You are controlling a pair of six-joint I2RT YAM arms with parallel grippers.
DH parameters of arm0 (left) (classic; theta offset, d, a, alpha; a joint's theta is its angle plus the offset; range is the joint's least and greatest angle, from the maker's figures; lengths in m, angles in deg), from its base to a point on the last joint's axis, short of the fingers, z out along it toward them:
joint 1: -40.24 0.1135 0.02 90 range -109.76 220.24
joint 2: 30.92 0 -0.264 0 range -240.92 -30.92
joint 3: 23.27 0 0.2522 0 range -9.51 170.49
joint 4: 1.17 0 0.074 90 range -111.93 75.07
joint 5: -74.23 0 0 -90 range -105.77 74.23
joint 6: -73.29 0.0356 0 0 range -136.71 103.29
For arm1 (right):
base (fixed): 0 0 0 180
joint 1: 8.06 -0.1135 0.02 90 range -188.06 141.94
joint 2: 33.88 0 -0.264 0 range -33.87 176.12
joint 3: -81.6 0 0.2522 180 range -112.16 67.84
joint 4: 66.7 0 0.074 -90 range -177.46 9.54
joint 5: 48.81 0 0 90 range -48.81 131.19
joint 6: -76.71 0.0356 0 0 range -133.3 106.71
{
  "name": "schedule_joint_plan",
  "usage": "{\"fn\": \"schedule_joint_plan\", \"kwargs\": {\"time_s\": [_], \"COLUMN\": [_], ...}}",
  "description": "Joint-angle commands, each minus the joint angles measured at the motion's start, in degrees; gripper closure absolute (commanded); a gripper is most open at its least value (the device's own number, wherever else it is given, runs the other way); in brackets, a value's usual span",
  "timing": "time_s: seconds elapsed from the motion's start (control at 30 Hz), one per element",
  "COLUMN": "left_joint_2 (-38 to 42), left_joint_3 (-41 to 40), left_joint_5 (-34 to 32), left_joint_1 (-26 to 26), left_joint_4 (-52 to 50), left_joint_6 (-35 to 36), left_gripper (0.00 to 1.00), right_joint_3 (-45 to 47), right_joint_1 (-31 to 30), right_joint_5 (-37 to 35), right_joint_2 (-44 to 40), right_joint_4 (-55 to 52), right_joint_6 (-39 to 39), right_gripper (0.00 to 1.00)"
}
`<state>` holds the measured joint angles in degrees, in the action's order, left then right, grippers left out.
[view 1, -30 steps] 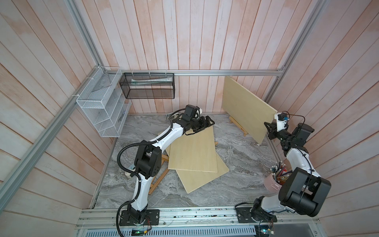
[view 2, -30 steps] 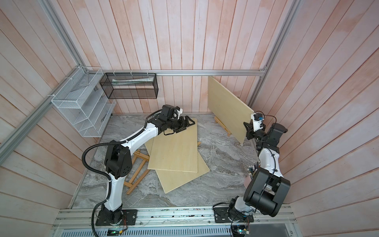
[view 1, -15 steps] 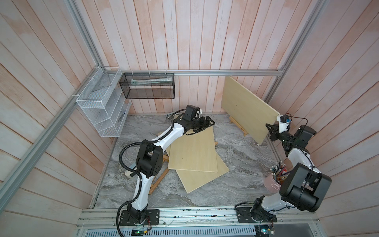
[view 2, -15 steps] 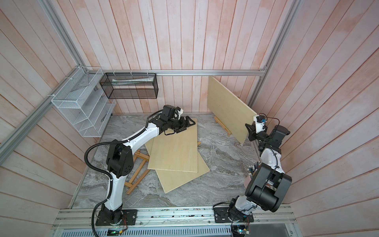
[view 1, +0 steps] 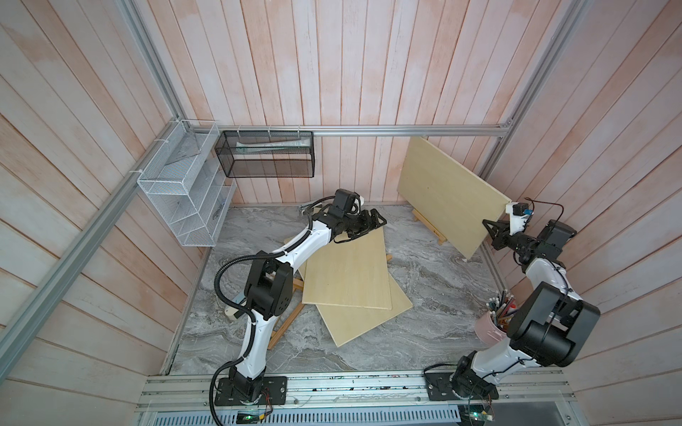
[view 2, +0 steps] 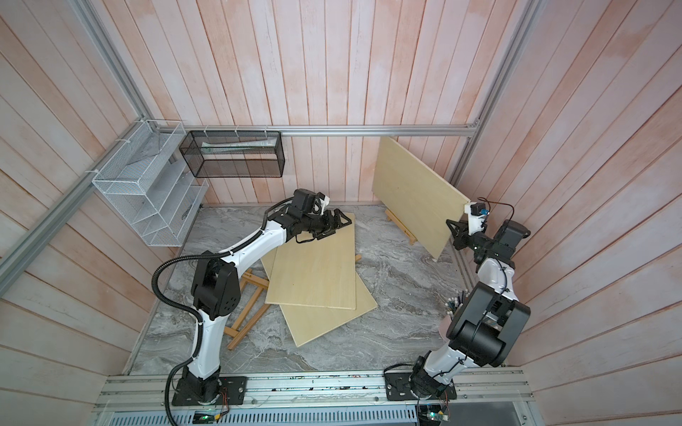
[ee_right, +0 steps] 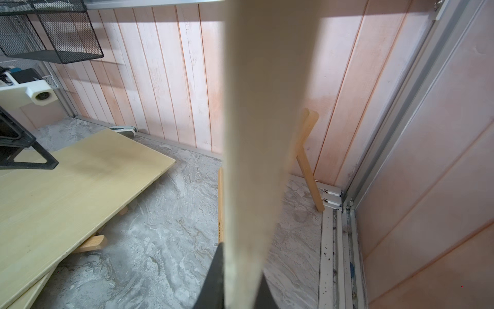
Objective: Assemble the easel
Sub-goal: Place the drawing board on the easel.
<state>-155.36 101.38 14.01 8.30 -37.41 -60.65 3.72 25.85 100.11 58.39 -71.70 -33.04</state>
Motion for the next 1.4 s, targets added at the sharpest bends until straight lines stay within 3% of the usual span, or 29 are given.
{"fn": "schedule_joint_plan", "kwargs": {"time_s": [0.0,0.17,0.2,0.33,0.57,0.73,0.9,1.03,1.17,1.37], "left_joint_2": [0.3,0.1,0.2,0.1,-1.1,-0.6,2.4,9.6,17.6,27.2], "left_joint_3": [1.6,1.9,2.0,2.0,5.0,6.1,2.3,-8.4,-19.6,-35.4], "left_joint_5": [0.4,0.3,0.2,-0.1,-0.2,-2.1,-4.5,-8.8,-13.3,-16.6], "left_joint_1": [-0.5,-0.8,-0.9,-1.0,-1.3,-1.1,0.4,2.6,5.8,11.1], "left_joint_4": [-1.0,-1.0,-1.1,-1.2,-2.8,-4.5,-3.4,2.8,4.7,4.2], "left_joint_6": [0.6,0.4,0.3,0.3,0.3,1.8,1.8,0.6,1.0,1.3], "left_gripper": [0.07,0.06,0.06,0.06,0.04,0.02,0.01,0.01,0.01,0.01], "right_joint_3": [1.2,-1.1,-2.1,-5.5,-4.7,-4.5,0.4,3.1,4.1,5.4], "right_joint_1": [0.7,1.8,2.2,3.5,3.7,3.6,1.1,-7.3,-23.5,-46.9], "right_joint_5": [-11.9,-15.2,-16.0,-17.1,-19.7,-20.6,-24.4,-37.7,-51.6,-55.5], "right_joint_2": [2.4,3.9,4.5,6.6,3.9,-0.1,-8.6,-15.1,-18.7,-17.8], "right_joint_4": [-8.1,-6.2,-6.1,-6.6,-2.2,0.4,7.2,10.5,11.7,9.0], "right_joint_6": [-0.3,3.8,5.0,8.7,12.0,17.5,21.5,23.0,21.0,21.9], "right_gripper": [0.83,0.47,0.45,0.43,0.25,0.23,0.22,0.22,0.22,0.23]}}
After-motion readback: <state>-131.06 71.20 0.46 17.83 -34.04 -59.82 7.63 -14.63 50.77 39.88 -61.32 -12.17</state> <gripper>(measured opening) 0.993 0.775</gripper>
